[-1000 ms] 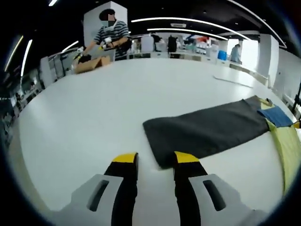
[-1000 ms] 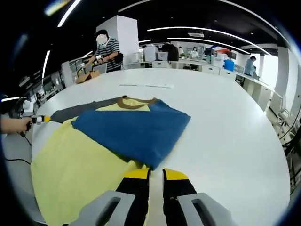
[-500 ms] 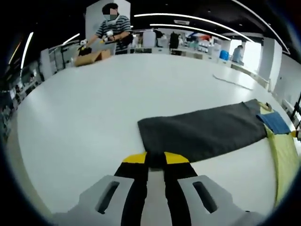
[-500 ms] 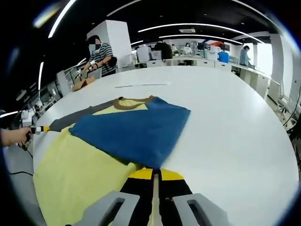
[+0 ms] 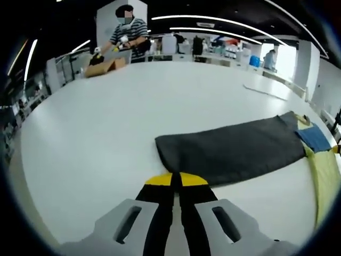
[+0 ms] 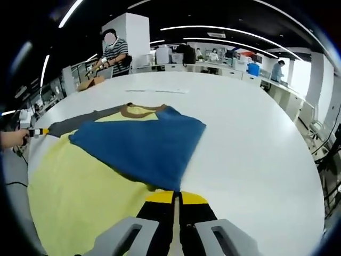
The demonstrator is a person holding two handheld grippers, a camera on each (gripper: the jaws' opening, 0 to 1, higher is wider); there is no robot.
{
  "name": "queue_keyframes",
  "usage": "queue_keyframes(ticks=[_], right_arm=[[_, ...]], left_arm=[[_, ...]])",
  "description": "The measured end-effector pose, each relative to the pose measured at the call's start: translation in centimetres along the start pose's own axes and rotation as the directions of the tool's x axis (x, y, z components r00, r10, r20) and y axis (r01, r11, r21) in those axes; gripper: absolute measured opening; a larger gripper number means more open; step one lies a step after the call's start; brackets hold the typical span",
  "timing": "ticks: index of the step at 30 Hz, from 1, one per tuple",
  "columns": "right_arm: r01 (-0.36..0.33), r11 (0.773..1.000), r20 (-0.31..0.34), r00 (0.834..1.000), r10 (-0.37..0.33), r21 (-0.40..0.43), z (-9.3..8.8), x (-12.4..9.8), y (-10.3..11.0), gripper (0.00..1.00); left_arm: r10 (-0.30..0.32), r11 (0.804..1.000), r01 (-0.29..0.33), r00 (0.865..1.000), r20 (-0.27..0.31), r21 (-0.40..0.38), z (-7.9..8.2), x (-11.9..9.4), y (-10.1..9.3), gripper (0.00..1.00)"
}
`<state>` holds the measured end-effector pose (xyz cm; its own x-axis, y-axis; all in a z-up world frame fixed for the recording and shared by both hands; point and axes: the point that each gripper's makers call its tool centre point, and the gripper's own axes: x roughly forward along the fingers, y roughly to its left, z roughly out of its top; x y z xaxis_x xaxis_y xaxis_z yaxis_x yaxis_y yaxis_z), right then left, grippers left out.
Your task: Fold the garment on the visible template until the final outline fits inside the template.
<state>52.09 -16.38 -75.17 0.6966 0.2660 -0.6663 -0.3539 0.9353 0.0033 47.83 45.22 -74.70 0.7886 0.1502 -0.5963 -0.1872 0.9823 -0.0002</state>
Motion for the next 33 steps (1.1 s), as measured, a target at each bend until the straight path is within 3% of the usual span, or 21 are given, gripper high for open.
queue_keyframes(ticks=[11, 21, 26, 33], right_arm=[[-0.018, 0.999, -0.004, 1.0, 0.018, 0.03, 0.1, -0.4, 0.5, 0.0], [-0.046, 0.999, -0.038, 0.998, 0.047, 0.023, -0.5, -0.9, 0.8, 0.0], [-0.041, 0.998, -0.021, 0.999, 0.042, 0.042, -0.3, -1.3, 0.6, 0.0], [-0.076, 0.995, 0.04, 0.997, 0.073, 0.06, 1.1, -2.0, 0.9, 0.25]], left_arm=[[0.004, 1.0, -0.004, 1.0, -0.009, -0.011, 0.1, 0.1, 0.2, 0.0], [-0.009, 1.0, 0.01, 1.0, 0.021, -0.029, 1.0, -1.0, -0.2, 0.0], [-0.013, 1.0, 0.014, 0.999, 0.03, -0.027, 1.4, -1.4, -0.3, 0.0], [-0.018, 1.0, 0.018, 0.999, 0.031, 0.002, 1.9, -1.7, -0.5, 0.0]])
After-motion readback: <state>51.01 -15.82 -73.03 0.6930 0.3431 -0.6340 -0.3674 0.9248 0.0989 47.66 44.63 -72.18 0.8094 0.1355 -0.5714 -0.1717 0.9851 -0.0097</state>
